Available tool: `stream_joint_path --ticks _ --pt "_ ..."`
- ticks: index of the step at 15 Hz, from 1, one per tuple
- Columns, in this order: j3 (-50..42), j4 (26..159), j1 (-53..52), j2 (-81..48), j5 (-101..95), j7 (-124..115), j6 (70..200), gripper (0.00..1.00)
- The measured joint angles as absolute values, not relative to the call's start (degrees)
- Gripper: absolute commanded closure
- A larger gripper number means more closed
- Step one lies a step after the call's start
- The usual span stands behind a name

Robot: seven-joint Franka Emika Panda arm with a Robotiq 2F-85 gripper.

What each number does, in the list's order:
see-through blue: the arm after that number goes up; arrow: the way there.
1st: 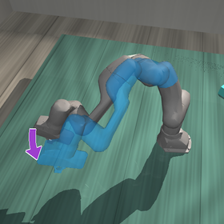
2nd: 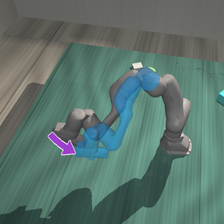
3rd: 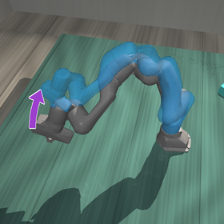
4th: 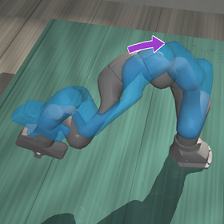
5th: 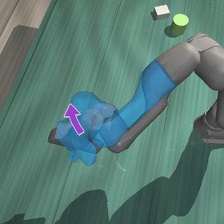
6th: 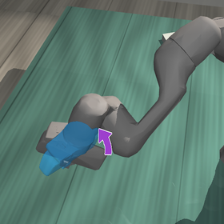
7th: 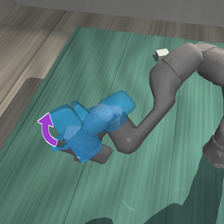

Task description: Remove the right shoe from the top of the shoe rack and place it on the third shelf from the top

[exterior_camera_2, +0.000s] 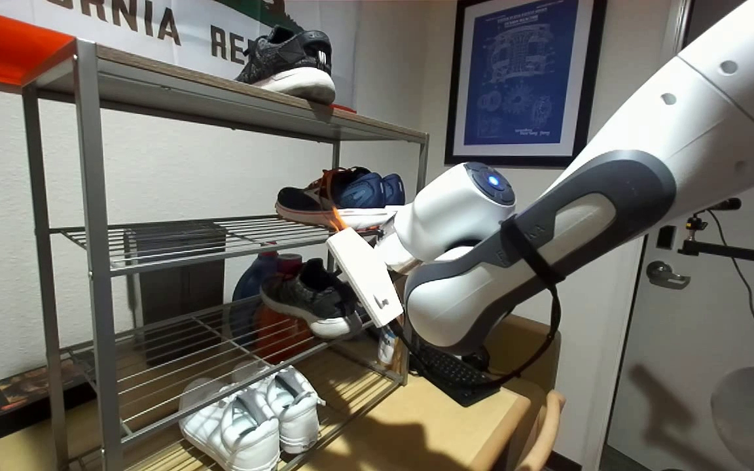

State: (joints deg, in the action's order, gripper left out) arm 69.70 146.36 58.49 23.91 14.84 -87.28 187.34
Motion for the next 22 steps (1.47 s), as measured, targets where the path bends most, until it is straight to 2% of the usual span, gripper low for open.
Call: stream_joint_path --ticks 2,7,12,17,22 --pt "69.39 146.37 57.95 23.84 14.84 -87.28 187.34 0.00" --pt "64.60 147.29 52.30 23.53 14.85 -87.19 186.15 0.00" --pt "50.92 150.38 36.29 24.90 15.40 -86.86 179.25 0.00" --pt "37.07 154.40 21.30 31.81 16.03 -86.70 172.86 0.00" --pt "29.12 156.53 14.14 40.63 12.75 -86.93 165.21 0.00"
